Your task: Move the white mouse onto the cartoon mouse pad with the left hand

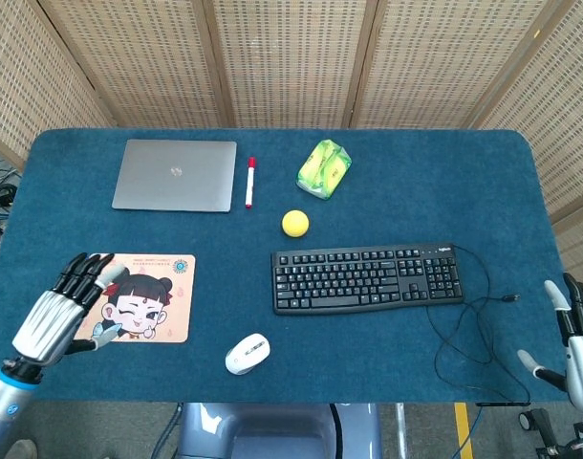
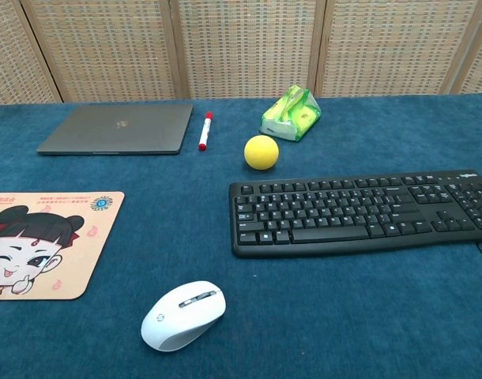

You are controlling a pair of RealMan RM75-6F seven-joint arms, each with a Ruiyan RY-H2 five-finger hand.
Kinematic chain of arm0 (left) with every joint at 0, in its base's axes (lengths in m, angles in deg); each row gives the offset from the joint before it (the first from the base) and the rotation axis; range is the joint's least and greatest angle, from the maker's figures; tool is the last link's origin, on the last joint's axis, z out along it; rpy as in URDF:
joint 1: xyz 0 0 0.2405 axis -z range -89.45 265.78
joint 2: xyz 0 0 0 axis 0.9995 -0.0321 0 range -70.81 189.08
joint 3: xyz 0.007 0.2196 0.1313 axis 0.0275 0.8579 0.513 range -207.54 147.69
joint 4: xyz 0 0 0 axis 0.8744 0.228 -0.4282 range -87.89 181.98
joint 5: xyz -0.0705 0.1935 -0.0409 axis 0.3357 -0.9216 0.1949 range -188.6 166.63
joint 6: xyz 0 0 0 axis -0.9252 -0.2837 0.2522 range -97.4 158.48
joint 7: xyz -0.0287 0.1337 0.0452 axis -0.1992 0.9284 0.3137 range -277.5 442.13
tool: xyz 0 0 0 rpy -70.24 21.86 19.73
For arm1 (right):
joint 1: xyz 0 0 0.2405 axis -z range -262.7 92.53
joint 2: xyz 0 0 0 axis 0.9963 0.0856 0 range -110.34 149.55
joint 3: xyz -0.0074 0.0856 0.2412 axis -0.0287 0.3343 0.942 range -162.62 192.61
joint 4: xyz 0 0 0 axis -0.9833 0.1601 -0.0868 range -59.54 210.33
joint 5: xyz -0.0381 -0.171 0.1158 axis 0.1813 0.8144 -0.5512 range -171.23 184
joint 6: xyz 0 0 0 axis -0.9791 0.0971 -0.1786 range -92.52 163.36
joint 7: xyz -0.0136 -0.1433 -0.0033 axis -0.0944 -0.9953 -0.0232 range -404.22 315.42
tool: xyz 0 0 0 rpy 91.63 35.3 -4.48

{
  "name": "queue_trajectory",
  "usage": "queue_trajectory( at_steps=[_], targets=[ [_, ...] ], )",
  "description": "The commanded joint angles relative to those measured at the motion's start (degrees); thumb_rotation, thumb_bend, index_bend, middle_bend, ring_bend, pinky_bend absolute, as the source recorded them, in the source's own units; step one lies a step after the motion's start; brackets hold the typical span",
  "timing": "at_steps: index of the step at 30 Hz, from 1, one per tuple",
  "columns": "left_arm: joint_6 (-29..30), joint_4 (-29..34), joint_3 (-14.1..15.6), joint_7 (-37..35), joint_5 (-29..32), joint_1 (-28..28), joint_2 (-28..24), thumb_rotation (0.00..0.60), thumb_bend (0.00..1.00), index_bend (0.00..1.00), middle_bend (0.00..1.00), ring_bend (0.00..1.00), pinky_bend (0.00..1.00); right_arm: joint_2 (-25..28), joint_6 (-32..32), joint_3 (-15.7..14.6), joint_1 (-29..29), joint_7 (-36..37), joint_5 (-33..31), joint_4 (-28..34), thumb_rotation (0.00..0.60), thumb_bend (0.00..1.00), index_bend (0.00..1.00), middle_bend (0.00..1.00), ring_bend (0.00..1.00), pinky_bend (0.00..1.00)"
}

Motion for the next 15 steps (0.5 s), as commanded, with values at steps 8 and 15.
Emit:
queue_trajectory(
  at_steps=[8,15],
  targets=[
    [-1.56,-37.83,2.12,-11.63,-14.55,19.05,22.01,0.6,0.0,0.0,0.0,0.0,0.0,-0.32,3.88,1.16,-1.6,-0.04,-4.48,-0.72,0.6,0.05,0.04,0.0,0.0,0.0],
    [0.35,-44.54,5.24,-12.9,-16.53,24.34,27.86,0.6,0.0,0.0,0.0,0.0,0.0,-0.24,5.66,1.84,-2.44,1.23,-6.53,-1.41,0.6,0.05,0.04,0.0,0.0,0.0]
  ],
)
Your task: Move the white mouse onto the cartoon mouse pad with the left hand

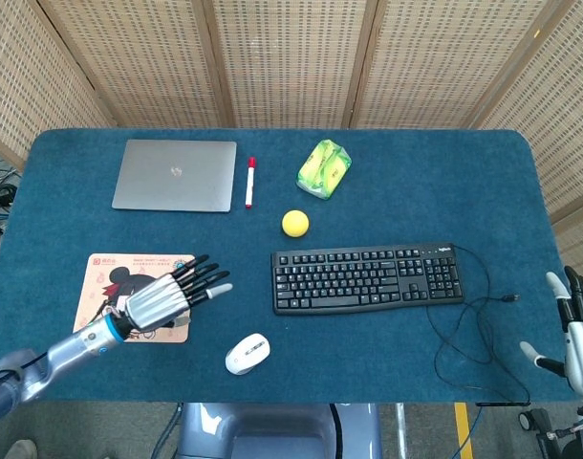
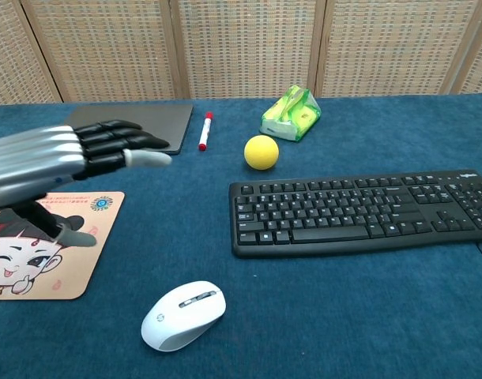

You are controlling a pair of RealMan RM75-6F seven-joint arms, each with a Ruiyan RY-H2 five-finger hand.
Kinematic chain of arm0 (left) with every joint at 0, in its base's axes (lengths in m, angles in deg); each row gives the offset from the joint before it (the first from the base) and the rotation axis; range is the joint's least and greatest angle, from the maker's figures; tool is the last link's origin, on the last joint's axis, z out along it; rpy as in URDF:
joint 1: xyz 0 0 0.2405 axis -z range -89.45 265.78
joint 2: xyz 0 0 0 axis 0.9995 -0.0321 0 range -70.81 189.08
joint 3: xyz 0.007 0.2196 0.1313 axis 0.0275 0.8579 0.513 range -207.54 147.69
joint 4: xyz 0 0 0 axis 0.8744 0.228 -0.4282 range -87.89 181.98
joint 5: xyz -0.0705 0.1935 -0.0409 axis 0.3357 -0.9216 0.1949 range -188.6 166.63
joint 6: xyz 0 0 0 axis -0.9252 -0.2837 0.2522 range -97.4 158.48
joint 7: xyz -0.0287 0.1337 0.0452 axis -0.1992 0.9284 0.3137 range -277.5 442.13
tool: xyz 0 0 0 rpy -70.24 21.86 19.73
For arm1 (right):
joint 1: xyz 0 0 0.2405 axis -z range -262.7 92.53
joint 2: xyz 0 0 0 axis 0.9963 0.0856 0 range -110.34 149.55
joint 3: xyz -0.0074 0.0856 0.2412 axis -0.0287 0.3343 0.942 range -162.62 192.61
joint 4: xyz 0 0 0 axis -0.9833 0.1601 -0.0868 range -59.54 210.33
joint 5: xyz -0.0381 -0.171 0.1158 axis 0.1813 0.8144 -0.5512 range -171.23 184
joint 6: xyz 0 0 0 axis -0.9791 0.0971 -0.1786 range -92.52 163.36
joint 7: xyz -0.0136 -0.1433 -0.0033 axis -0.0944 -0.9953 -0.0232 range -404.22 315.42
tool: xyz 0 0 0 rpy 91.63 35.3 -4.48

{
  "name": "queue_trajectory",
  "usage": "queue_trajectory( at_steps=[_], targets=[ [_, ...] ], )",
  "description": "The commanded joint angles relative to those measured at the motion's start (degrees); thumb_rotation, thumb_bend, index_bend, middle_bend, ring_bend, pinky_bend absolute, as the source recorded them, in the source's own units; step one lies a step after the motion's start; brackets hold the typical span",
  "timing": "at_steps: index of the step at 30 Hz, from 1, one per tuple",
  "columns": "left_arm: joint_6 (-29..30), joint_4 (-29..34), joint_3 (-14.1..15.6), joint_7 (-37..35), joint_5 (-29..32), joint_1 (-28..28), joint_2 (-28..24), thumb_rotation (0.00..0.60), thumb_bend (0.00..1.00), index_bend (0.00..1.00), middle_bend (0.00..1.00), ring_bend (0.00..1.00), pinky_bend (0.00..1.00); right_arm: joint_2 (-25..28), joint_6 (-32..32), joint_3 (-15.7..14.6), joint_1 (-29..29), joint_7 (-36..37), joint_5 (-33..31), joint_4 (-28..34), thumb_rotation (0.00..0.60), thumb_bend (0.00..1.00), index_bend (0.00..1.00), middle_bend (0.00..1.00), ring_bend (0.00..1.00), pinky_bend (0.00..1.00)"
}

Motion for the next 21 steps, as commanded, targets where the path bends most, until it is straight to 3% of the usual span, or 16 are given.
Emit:
queue_trajectory(
  at_steps=[1,21],
  targets=[
    [0.45,-2.21,2.04,0.02,-1.66,2.49,2.1,0.6,0.0,0.0,0.0,0.0,0.0,0.04,0.24,0.08,-0.13,0.28,-0.24,-0.11,0.6,0.05,0.04,0.0,0.0,0.0],
    [-4.02,-0.98,10.42,9.12,-4.63,10.79,5.37,0.6,0.0,0.0,0.0,0.0,0.0,0.51,0.58,0.22,-0.3,2.17,-1.29,-0.68,0.6,0.05,0.04,0.0,0.0,0.0]
  ],
)
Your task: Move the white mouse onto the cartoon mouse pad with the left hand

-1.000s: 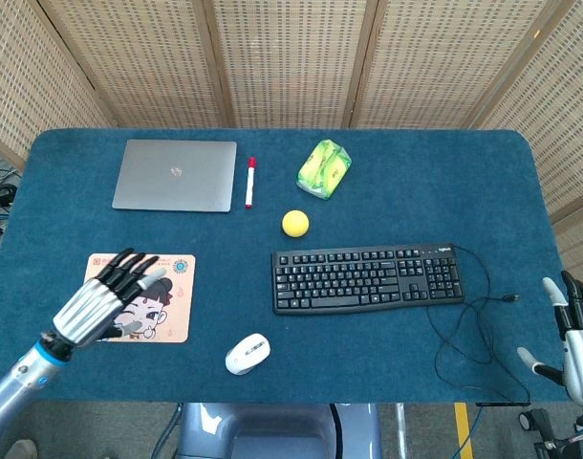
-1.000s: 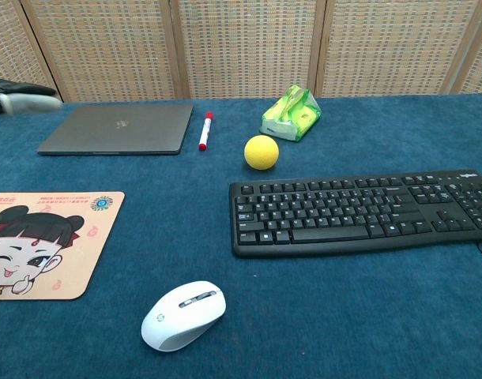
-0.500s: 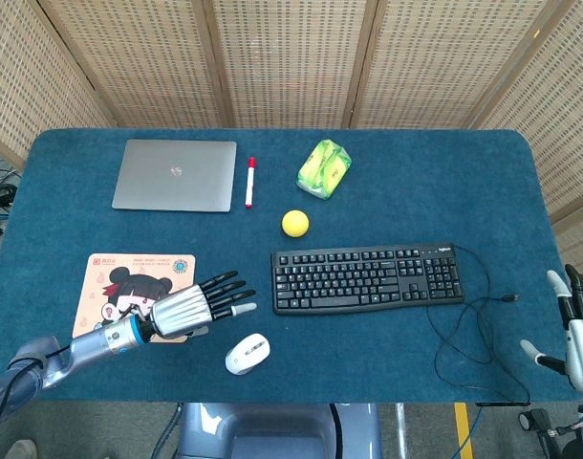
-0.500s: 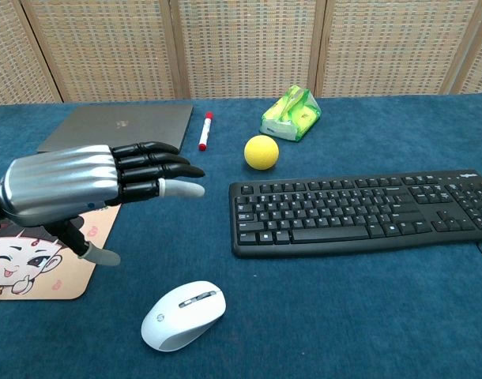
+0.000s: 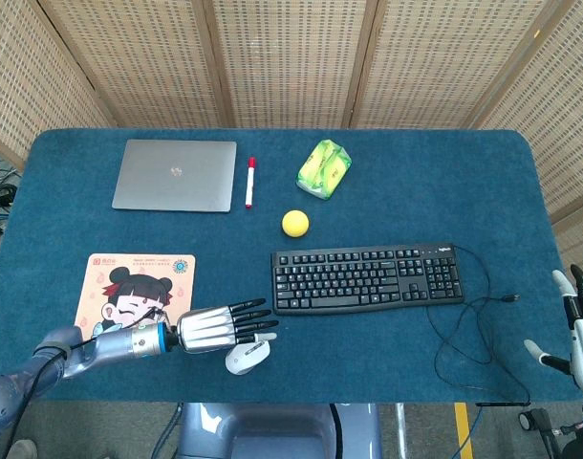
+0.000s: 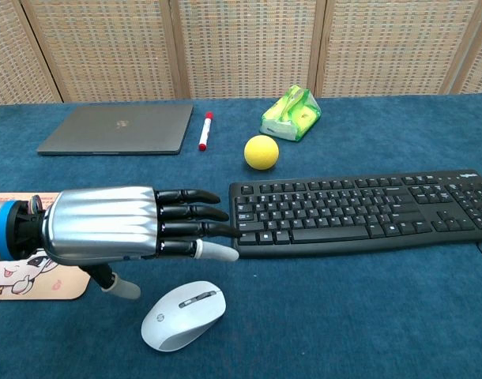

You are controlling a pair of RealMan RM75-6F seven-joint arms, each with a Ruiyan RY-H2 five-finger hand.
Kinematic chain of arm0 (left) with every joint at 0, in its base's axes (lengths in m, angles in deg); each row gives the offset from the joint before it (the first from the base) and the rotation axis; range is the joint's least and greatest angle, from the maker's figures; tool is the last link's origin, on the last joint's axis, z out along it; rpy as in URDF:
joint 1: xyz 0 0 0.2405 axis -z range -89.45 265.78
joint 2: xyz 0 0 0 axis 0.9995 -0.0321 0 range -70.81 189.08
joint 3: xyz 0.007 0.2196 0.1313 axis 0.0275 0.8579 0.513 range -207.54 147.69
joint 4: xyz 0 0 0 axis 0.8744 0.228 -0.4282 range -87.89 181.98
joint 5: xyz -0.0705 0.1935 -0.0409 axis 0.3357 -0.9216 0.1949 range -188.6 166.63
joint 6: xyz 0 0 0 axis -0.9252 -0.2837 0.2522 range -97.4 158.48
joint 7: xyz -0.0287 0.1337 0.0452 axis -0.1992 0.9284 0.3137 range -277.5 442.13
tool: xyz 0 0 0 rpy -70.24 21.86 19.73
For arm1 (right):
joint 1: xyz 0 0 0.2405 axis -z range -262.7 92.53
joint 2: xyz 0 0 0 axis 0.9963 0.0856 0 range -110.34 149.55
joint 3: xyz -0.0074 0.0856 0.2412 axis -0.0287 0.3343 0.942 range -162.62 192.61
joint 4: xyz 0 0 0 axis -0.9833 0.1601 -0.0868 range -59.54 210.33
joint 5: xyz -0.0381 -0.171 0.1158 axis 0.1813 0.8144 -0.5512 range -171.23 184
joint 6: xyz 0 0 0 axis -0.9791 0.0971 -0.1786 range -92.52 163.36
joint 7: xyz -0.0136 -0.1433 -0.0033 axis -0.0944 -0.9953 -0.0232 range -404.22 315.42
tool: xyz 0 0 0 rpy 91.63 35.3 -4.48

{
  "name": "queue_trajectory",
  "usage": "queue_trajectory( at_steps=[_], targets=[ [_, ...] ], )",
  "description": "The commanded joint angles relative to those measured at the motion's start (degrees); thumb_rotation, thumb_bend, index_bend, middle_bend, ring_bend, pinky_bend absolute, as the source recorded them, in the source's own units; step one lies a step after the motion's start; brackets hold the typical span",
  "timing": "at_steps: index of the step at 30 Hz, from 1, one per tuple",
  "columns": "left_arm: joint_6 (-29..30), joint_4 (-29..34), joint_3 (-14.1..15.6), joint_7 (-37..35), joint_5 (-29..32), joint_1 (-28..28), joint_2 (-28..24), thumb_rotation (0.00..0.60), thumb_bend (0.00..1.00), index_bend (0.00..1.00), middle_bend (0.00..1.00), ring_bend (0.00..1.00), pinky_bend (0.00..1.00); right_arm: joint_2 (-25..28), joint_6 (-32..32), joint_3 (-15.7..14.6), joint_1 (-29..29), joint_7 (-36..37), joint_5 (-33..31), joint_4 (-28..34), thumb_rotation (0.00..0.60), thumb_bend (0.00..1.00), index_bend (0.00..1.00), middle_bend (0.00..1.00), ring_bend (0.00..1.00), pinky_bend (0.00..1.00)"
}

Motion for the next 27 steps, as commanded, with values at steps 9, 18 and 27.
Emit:
queue_trajectory(
  at_steps=[9,18,27],
  targets=[
    [-1.51,4.5,1.7,3.44,0.74,2.42,0.73,0.6,0.0,0.0,0.0,0.0,0.0,0.18,0.13,-0.03,-0.11,0.46,-0.14,0.02,0.6,0.05,0.04,0.0,0.0,0.0],
    [-5.16,10.35,0.79,4.64,2.27,5.76,2.07,0.6,0.0,0.0,0.0,0.0,0.0,0.38,0.01,-0.03,-0.06,0.9,-0.22,0.04,0.6,0.05,0.04,0.0,0.0,0.0],
    [-12.48,15.67,-1.14,8.19,4.54,9.93,3.94,0.6,0.0,0.0,0.0,0.0,0.0,0.66,-0.3,0.18,0.14,1.78,-0.68,-0.12,0.6,0.05,0.04,0.0,0.0,0.0]
  ],
)
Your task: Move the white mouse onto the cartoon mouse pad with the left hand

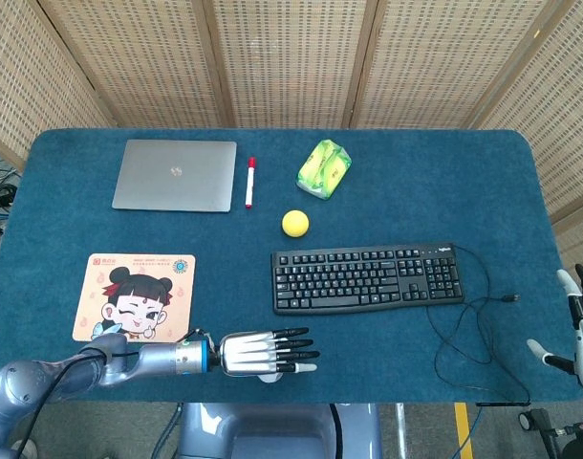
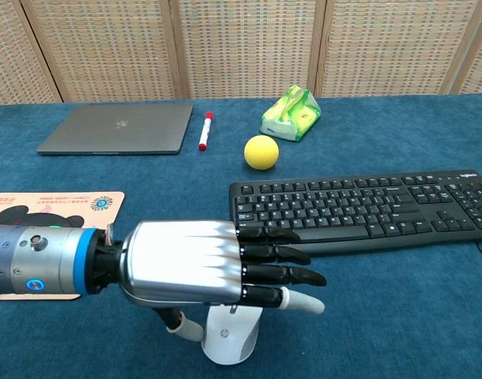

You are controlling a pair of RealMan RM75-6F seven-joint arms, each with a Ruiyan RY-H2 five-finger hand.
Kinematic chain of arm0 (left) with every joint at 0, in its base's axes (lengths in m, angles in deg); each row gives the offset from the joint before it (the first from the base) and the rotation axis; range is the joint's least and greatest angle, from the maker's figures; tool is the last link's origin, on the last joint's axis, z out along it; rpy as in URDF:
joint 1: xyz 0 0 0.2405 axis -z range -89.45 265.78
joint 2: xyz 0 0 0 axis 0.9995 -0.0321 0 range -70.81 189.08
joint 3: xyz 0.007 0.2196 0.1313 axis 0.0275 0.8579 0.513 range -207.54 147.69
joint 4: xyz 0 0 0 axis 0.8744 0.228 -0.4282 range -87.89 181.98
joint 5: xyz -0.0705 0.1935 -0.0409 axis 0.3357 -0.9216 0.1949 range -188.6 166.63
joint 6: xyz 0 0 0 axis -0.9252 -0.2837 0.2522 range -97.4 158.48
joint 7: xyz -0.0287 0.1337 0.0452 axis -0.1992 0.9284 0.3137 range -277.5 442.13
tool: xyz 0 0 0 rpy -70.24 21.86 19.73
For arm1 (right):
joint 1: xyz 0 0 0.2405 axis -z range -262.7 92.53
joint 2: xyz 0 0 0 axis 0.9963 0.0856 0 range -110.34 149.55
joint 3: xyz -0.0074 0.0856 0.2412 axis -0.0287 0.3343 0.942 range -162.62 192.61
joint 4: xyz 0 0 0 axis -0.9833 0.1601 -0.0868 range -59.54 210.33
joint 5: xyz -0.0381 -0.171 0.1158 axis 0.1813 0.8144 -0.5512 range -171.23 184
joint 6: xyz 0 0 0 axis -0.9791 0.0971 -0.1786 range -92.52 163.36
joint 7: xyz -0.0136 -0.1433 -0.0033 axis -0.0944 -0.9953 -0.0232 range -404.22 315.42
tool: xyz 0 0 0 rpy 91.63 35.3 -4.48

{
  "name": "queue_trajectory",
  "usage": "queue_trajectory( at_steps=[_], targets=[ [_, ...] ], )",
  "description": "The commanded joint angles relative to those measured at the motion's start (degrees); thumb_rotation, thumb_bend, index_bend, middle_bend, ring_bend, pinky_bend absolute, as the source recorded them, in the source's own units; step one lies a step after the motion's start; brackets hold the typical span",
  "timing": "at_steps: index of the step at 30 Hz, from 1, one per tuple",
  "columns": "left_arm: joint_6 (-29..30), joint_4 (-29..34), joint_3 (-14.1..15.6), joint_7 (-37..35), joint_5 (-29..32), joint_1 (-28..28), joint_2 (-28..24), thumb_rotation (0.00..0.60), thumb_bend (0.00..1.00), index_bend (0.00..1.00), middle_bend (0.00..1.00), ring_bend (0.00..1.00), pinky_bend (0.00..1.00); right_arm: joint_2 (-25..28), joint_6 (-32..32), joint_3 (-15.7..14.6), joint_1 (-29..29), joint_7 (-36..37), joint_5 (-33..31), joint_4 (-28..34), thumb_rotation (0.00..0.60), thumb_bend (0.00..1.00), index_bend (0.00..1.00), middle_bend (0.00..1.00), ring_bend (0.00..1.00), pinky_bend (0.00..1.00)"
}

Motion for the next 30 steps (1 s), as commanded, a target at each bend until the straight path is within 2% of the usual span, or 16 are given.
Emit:
queue_trajectory(
  at_steps=[1,6,11,20,25,30],
  targets=[
    [-2.25,1.91,-1.37,0.88,1.36,1.83,1.19,0.6,0.0,0.0,0.0,0.0,0.0,0.15,-0.12,0.14,0.1,0.38,-0.25,-0.08,0.6,0.05,0.04,0.0,0.0,0.0],
    [-3.28,3.99,-1.77,1.14,1.65,3.79,0.63,0.6,0.0,0.0,0.0,0.0,0.0,0.37,-0.02,0.37,0.21,1.13,-0.99,-0.35,0.6,0.05,0.04,0.0,0.0,0.0],
    [-6.38,6.63,-0.42,1.7,1.58,6.16,-3.88,0.6,0.0,0.0,0.0,0.0,0.01,0.54,0.26,0.57,0.24,1.87,-1.66,-0.72,0.6,0.05,0.04,0.0,0.0,0.0],
    [-11.81,14.34,-0.79,-2.38,6.32,8.57,-8.66,0.6,0.0,0.0,0.0,0.04,0.16,0.52,1.13,0.88,-0.1,2.16,-2.61,-0.99,0.6,0.05,0.04,0.0,0.0,0.0],
    [-16.38,17.89,-1.49,-1.68,8.69,9.91,-9.14,0.6,0.01,0.05,0.0,0.06,0.2,0.45,1.61,0.97,-0.24,2.31,-3.12,-1.26,0.6,0.05,0.04,0.0,0.0,0.0],
    [-19.8,18.01,-2.2,-0.68,10.83,10.63,-8.11,0.6,0.01,0.13,0.05,0.13,0.23,0.49,1.92,1.09,-0.25,2.73,-3.65,-1.62,0.6,0.05,0.04,0.0,0.0,0.0]
  ],
)
